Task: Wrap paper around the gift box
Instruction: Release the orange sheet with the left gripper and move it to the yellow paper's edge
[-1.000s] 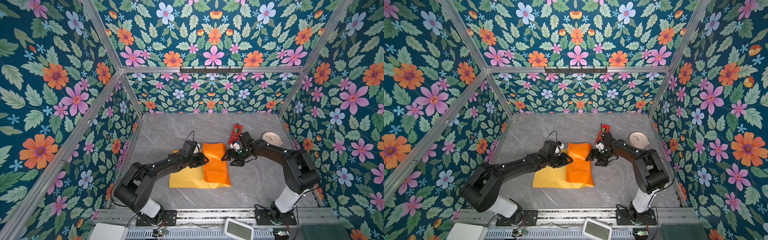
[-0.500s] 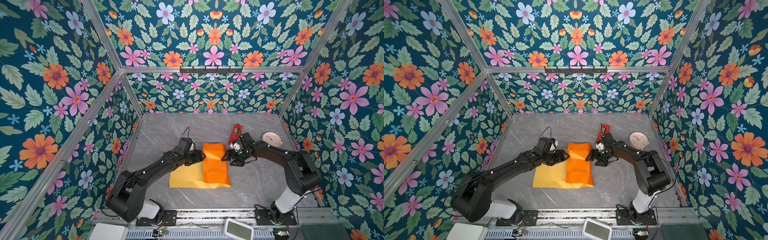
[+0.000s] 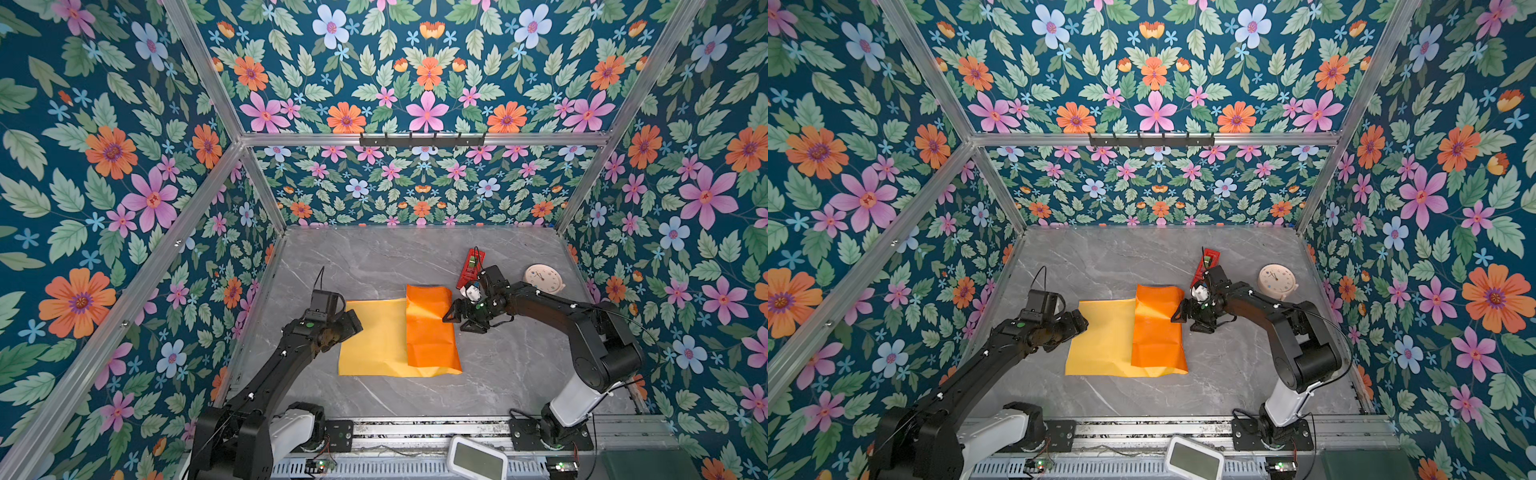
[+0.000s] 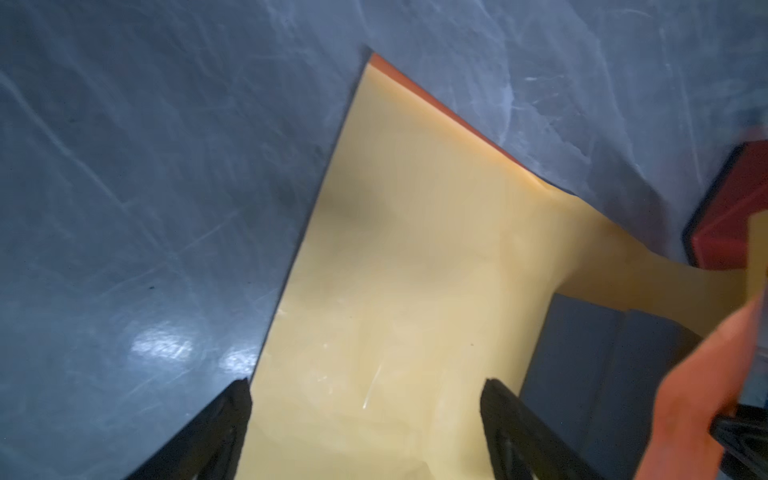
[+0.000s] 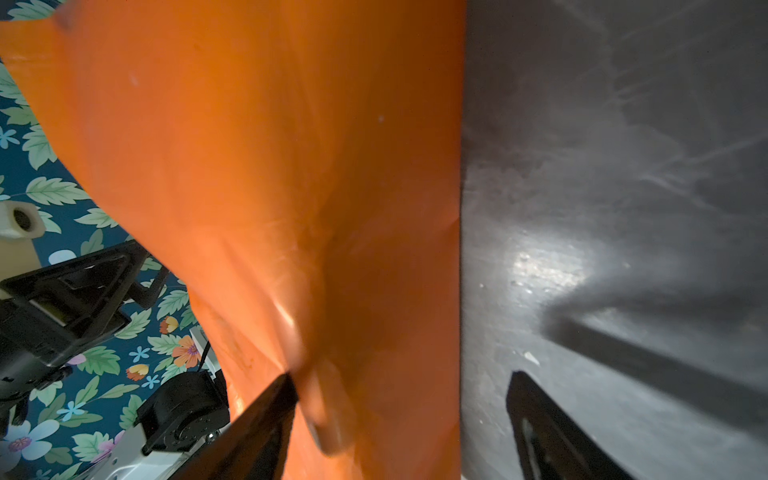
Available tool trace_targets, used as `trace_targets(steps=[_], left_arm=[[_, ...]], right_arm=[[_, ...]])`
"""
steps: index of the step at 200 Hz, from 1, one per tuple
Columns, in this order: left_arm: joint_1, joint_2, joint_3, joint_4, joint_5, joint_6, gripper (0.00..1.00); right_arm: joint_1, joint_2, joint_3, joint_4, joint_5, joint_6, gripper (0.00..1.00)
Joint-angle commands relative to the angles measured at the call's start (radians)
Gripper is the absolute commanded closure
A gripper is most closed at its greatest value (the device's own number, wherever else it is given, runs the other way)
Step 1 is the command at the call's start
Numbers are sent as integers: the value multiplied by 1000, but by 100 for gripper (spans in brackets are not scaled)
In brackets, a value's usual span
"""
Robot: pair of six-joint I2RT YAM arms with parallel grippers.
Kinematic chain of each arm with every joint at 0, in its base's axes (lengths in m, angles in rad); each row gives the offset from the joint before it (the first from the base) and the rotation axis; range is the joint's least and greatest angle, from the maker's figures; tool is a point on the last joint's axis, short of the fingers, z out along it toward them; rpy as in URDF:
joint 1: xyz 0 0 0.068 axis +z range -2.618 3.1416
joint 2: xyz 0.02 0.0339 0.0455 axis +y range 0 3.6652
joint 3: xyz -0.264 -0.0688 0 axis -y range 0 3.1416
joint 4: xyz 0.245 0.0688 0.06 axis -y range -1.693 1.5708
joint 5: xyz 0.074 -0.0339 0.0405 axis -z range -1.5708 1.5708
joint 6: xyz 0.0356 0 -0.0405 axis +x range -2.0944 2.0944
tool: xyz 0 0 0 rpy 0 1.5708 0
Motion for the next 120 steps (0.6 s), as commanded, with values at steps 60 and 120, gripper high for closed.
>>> trace_targets(steps=[60,120], left_arm=[[36,39,-57,-119,110,-25,10],[37,110,-64,-118,199,-12,10]], right_arm=[[2,16,-6,-179,241,-3,20],[2,9,-2,-176,234,-6,20]])
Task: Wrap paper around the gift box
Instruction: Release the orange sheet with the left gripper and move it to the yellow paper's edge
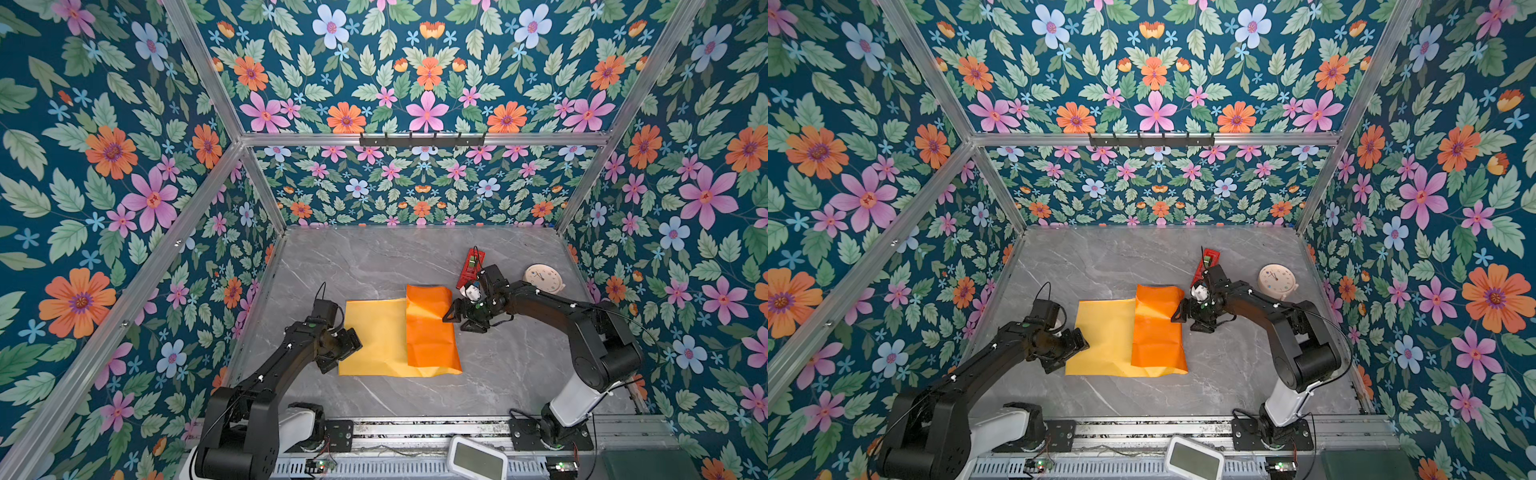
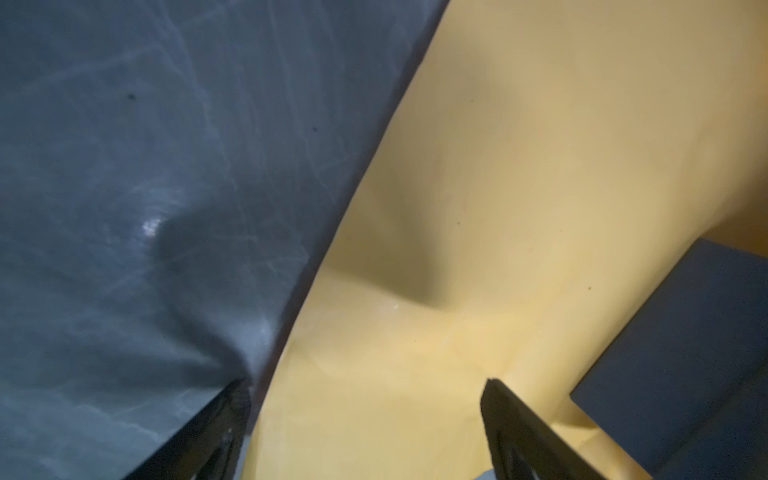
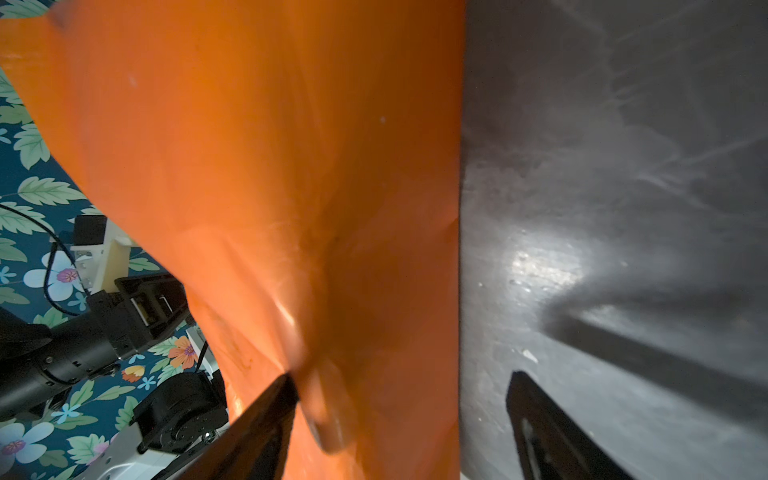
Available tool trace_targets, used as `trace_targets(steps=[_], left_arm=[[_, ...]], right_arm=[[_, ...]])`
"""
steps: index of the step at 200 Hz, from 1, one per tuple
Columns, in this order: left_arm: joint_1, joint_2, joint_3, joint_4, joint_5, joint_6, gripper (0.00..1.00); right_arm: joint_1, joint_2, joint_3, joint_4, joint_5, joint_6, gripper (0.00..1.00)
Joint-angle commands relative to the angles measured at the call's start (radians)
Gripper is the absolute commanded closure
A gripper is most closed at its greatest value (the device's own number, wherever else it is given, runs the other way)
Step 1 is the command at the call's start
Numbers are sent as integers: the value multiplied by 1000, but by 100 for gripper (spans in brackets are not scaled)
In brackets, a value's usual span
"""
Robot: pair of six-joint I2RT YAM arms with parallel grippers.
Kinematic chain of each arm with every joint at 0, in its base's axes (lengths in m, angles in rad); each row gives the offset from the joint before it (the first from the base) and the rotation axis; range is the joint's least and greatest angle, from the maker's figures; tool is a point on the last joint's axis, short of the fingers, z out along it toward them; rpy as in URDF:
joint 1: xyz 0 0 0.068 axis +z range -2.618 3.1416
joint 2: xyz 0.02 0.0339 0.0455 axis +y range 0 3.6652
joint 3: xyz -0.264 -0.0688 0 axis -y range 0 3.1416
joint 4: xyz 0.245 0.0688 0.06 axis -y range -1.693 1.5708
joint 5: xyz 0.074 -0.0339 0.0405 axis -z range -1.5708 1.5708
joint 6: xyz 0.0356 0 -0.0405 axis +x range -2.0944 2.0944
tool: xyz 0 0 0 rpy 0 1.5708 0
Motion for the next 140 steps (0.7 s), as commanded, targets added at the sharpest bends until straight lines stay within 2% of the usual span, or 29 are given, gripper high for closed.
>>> trace_targets(steps=[1,61,101,140], left_arm=[[1,22,-1,-14,48,14,10],[2,43,51,88,151,91,19],[8,100,113,93,130,187,20],[38,162,130,135,136,226,21]], right_arm=[[1,14,-13,-162,230,-6,20],[0,19,-3,-161,224,-6,20],[1,25,2,-161,225,-6,20],[2,25,0,-159,225,-4,20]])
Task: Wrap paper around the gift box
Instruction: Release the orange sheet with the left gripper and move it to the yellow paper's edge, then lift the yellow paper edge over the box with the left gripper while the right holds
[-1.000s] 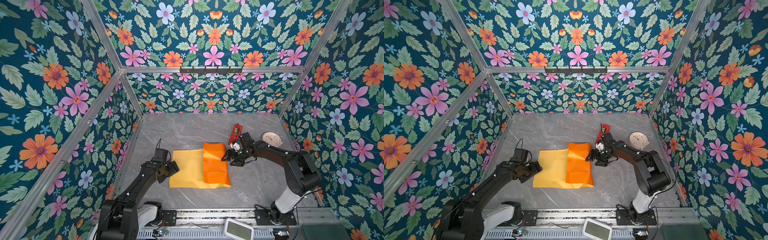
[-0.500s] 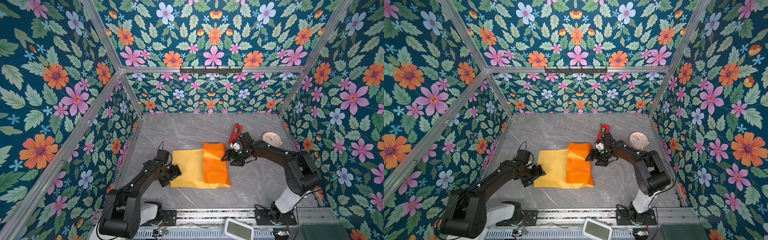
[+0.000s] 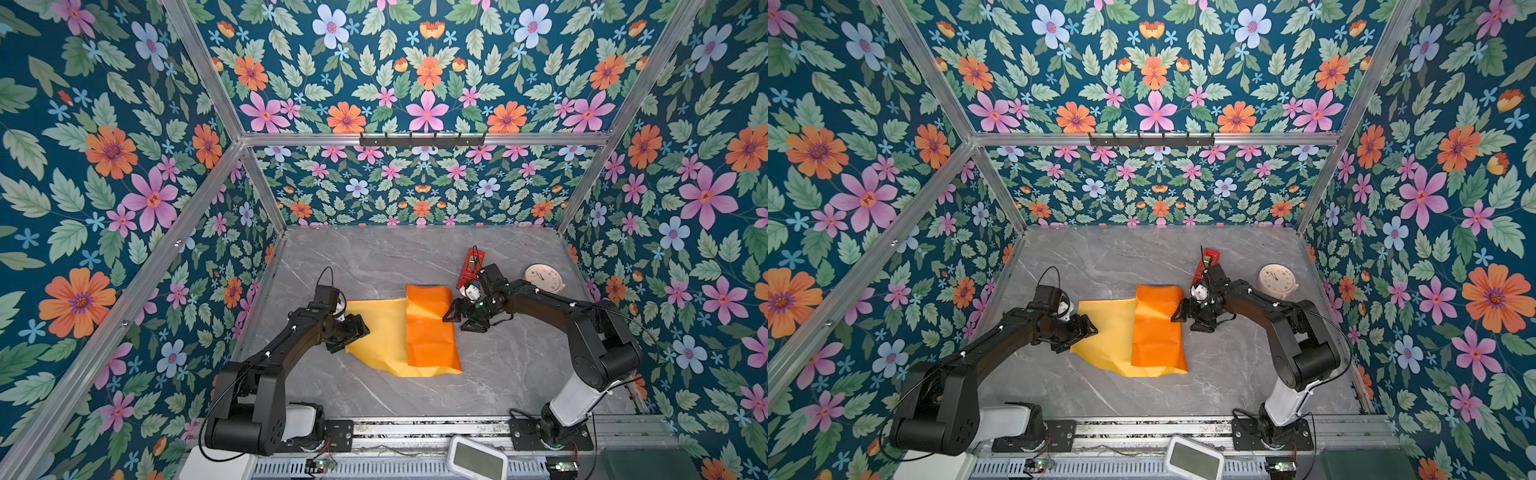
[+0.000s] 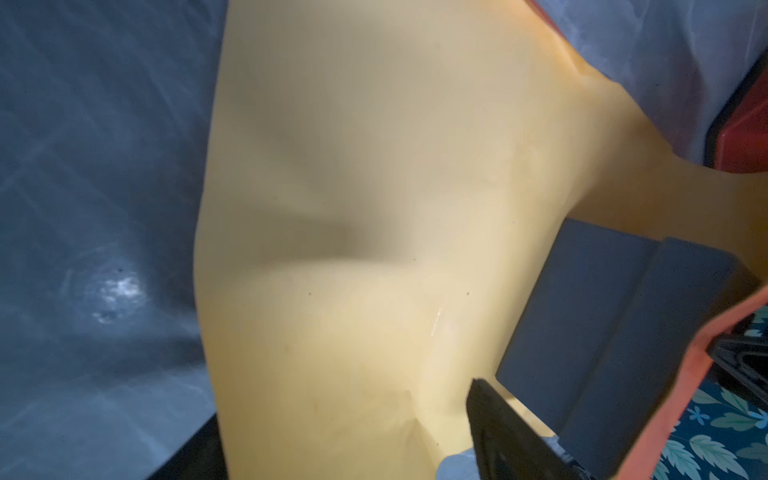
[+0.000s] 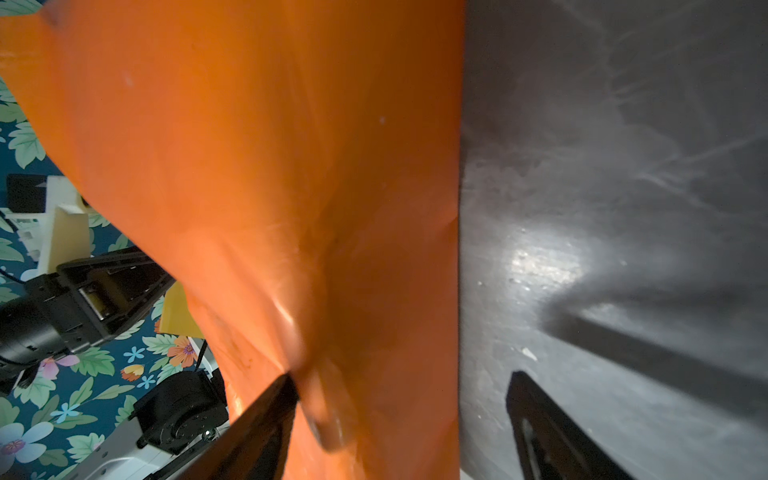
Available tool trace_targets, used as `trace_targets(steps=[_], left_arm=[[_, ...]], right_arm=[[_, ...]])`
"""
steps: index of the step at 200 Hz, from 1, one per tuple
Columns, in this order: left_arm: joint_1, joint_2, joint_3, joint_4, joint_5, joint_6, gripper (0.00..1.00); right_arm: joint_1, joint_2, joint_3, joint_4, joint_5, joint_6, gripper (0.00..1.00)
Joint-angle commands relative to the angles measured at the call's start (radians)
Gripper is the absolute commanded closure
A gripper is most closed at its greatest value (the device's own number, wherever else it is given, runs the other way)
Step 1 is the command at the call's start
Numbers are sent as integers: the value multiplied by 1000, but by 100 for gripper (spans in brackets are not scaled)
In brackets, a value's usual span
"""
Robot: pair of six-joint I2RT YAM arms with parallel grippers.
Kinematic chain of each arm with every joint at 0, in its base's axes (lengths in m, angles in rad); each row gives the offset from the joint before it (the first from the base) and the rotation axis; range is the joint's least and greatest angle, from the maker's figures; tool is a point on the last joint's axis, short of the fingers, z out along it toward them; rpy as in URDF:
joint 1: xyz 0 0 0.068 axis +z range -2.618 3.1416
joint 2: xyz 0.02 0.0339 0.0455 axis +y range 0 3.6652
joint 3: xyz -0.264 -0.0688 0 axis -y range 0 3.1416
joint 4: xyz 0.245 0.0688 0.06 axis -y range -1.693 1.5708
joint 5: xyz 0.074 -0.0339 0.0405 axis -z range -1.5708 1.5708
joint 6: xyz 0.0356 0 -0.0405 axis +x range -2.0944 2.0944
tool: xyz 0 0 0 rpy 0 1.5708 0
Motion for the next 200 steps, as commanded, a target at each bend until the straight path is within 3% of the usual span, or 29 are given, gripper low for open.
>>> trace_targets(steps=[1,86,114,163,200], left_arm=[[14,19,9,38,8,45,21],[149,172,30,165,171,60,37],[155,210,47,205,210,60,47],[156,206,80,197,153,91,67],[154,200,75,201,156,106,77]], right_arm=[[1,18,-16,-140,225,-1,20],[1,26,-7,-142,222,-7,21],[0,27,-6,-142,223,-7,21],[1,30,-3,-144,224,-8,21],[1,36,-3,-139,222,-8,21]])
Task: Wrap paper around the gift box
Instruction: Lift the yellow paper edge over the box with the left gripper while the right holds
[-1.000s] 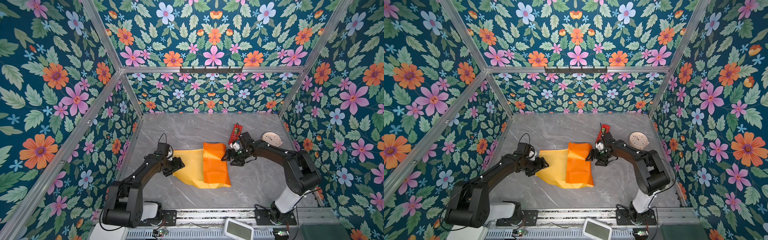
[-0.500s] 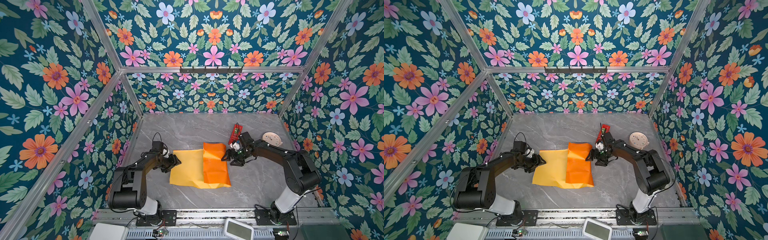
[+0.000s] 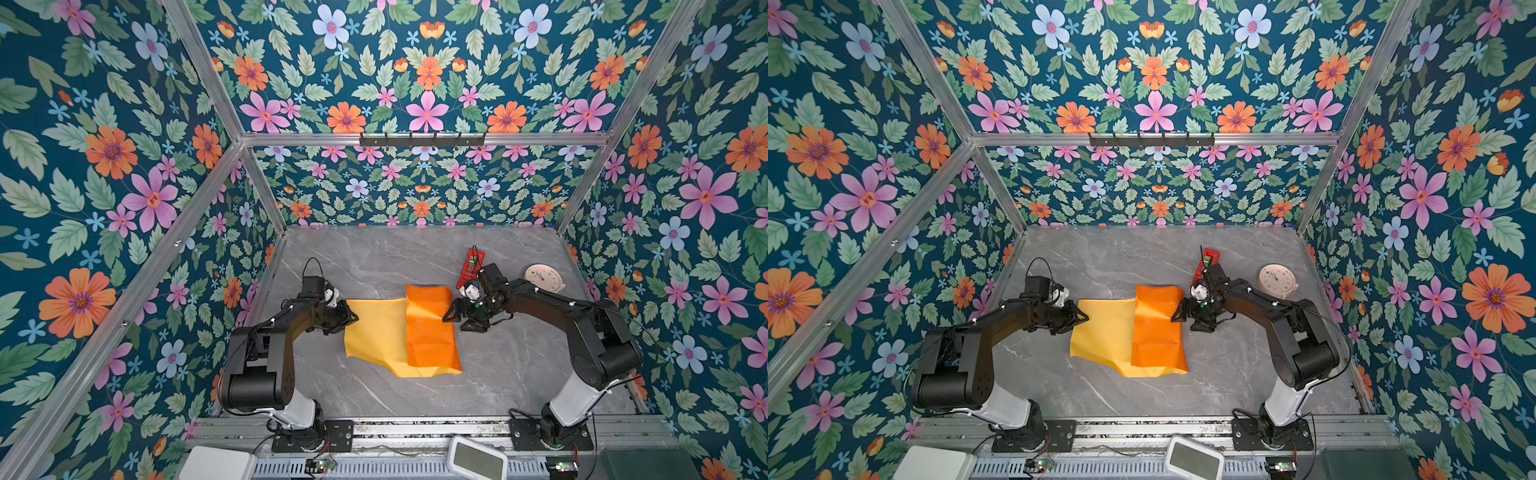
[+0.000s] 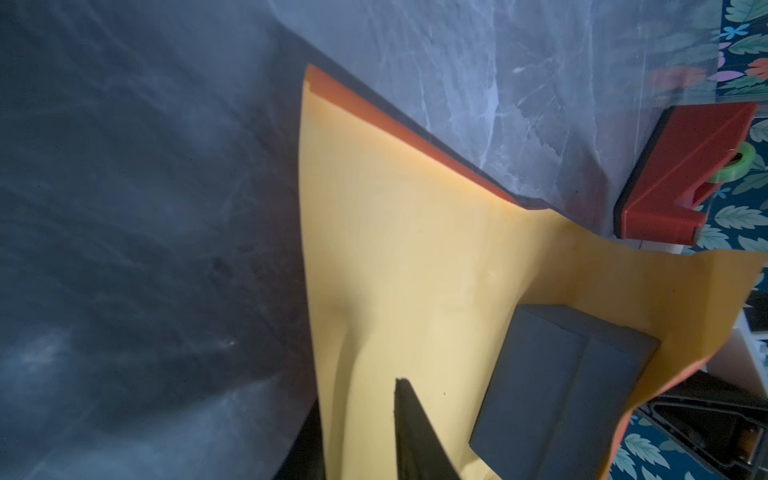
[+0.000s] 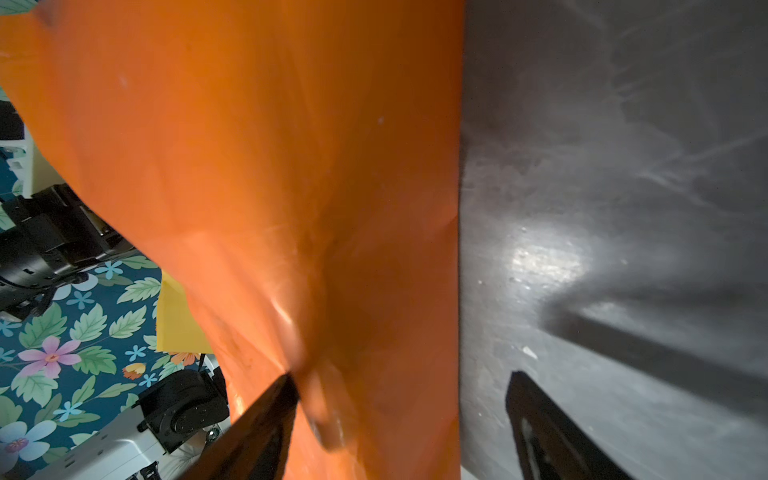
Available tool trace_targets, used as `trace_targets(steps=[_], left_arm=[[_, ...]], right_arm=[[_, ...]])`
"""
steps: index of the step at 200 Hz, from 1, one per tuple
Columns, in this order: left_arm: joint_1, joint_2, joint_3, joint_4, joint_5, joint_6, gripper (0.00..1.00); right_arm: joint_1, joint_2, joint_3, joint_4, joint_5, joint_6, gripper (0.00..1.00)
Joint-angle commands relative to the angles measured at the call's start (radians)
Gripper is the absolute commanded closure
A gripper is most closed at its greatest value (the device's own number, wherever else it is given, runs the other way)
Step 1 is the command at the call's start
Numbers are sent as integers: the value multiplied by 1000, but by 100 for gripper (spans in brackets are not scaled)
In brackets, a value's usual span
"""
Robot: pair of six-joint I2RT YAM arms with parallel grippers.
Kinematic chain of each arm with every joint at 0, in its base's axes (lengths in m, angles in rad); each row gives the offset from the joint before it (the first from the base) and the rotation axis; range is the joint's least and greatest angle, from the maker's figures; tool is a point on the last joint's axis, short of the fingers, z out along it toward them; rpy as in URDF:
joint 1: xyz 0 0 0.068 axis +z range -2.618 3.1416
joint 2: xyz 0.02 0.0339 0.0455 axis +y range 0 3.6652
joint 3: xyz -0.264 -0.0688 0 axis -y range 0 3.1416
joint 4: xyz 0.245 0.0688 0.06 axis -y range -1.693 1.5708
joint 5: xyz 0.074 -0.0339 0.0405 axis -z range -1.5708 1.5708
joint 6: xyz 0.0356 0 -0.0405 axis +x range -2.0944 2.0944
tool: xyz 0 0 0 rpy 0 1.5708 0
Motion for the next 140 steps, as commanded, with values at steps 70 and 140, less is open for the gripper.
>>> trace_targets(steps=[70,140], left_arm=[[0,48,28,-31,65,54,79],[-32,-19,43,-54,3,65,97]], right_arm=[[1,20,-11,-128,226,-4,21],[1,16,-13,-127,227,-2,21]])
